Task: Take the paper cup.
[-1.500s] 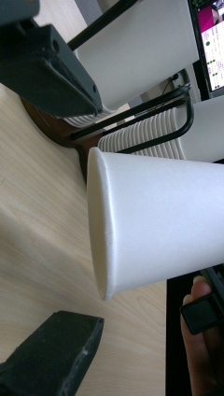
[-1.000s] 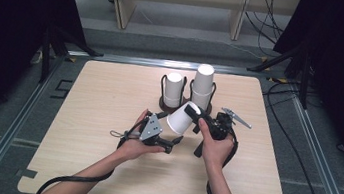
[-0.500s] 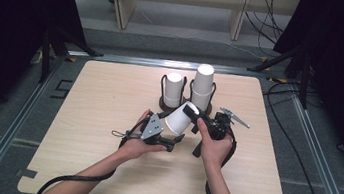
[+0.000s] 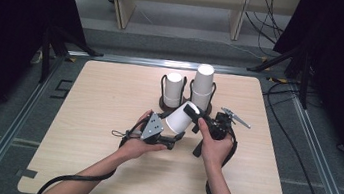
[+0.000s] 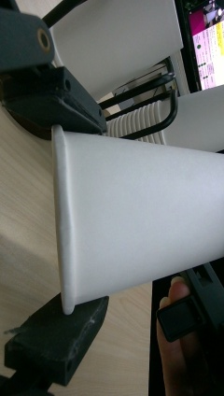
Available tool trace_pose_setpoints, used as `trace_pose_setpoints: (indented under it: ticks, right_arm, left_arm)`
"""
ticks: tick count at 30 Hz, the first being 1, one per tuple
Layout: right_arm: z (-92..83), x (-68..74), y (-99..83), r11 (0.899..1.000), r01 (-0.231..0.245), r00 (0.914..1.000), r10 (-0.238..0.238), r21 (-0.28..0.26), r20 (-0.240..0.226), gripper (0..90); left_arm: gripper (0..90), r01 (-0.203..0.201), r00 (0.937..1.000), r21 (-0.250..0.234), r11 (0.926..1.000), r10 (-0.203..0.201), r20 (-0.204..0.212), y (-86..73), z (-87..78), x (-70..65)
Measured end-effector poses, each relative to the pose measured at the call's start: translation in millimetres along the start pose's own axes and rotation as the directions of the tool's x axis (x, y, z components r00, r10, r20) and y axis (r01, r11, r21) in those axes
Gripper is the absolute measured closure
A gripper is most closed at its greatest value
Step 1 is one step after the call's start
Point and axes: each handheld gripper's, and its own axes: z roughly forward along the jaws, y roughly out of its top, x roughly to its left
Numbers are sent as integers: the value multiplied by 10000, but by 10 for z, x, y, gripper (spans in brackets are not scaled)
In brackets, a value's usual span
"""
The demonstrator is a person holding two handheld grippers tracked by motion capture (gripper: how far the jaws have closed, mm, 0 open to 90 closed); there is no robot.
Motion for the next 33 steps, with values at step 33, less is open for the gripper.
trace_pose_setpoints:
  ticks: [33]
  right_arm:
    - [-2, -66, 33, 9998, 190, 9998, -191, -95, -92, 268]
  left_arm:
    - [304, 131, 9987, -71, 9999, -127, 490, 68, -84, 45]
